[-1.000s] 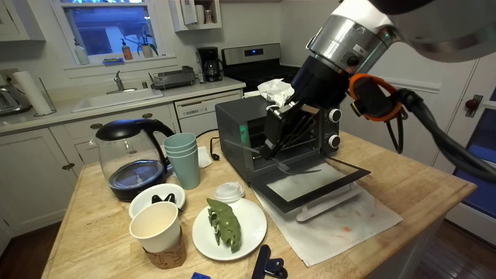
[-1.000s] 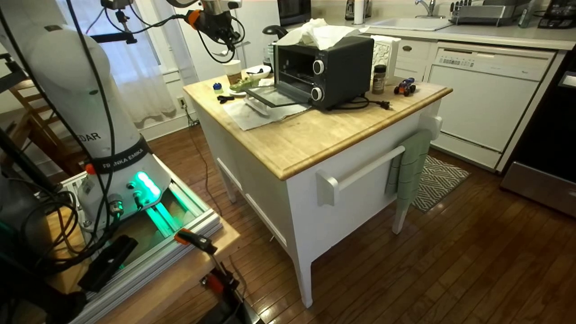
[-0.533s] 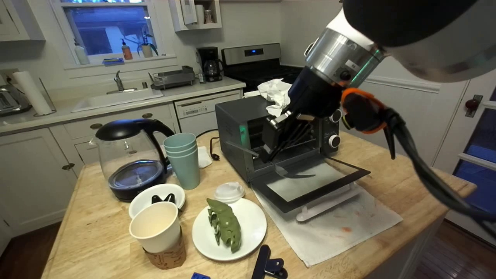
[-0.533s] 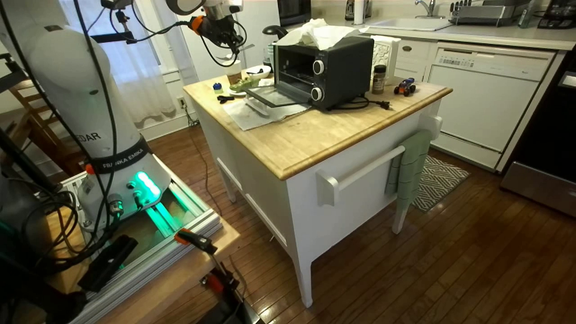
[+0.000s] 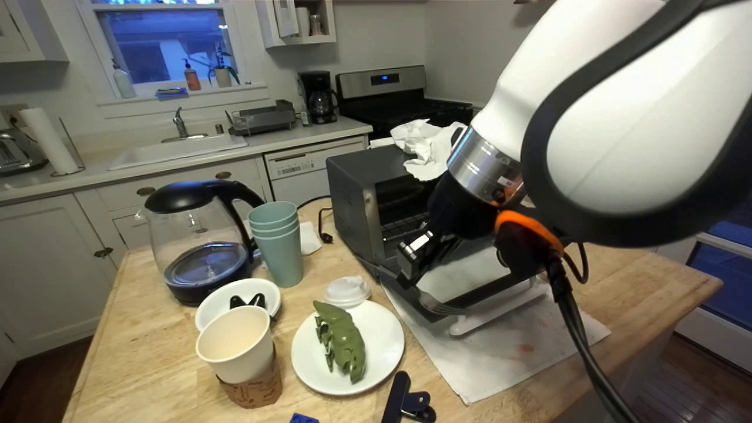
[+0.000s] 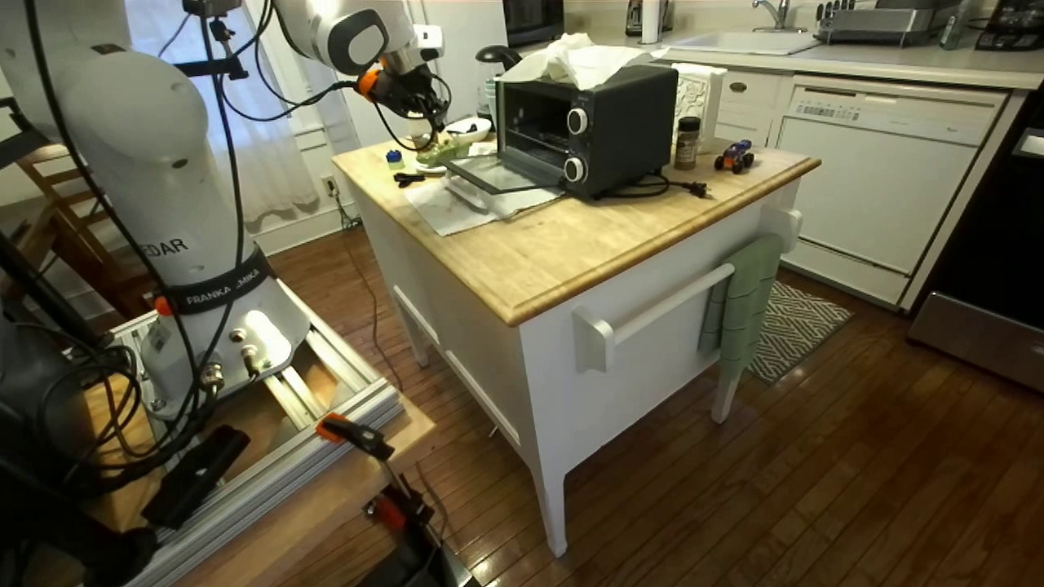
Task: Put the silver fork on the white plate
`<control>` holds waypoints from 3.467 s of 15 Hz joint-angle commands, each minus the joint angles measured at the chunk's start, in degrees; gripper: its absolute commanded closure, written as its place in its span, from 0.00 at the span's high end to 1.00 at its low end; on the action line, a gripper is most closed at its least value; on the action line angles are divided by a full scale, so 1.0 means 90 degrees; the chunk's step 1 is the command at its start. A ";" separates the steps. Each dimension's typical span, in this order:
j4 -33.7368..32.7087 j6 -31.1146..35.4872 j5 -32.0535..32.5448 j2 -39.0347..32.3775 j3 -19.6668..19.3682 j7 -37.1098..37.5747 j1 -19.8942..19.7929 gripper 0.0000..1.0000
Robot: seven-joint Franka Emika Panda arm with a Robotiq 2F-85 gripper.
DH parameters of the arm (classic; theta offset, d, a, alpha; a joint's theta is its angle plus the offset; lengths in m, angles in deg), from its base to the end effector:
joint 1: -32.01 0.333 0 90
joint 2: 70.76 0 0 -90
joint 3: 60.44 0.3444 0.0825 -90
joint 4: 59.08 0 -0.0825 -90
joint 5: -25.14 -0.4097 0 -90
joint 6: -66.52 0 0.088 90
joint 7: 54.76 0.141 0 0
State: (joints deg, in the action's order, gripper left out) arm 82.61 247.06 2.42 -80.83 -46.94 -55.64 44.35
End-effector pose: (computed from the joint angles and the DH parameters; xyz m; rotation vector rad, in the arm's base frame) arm 0.5069 0.2086 0.2525 -2.8319 -0.0776 -0.6496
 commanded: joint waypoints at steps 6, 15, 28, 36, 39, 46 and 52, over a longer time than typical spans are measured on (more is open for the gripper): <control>-0.0545 0.0290 0.0753 -0.0971 -0.3115 0.1737 0.3136 0.03; -0.1197 -0.0030 0.0574 -0.1594 -0.4551 0.2679 0.4867 0.03; -0.1748 0.0120 0.0549 -0.2590 -0.5094 0.3511 0.5353 0.03; -0.2159 0.0147 0.0395 -0.3091 -0.5145 0.4130 0.5386 0.03; -0.2249 0.0076 0.0405 -0.3260 -0.5303 0.4338 0.5513 0.03; -0.2339 0.0005 0.0393 -0.3357 -0.5342 0.4527 0.5565 0.58; -0.2166 -0.0054 0.0544 -0.3042 -0.5529 0.4345 0.5766 0.98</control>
State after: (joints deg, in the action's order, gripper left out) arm 62.87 248.07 7.25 -109.73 -94.77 -16.06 94.38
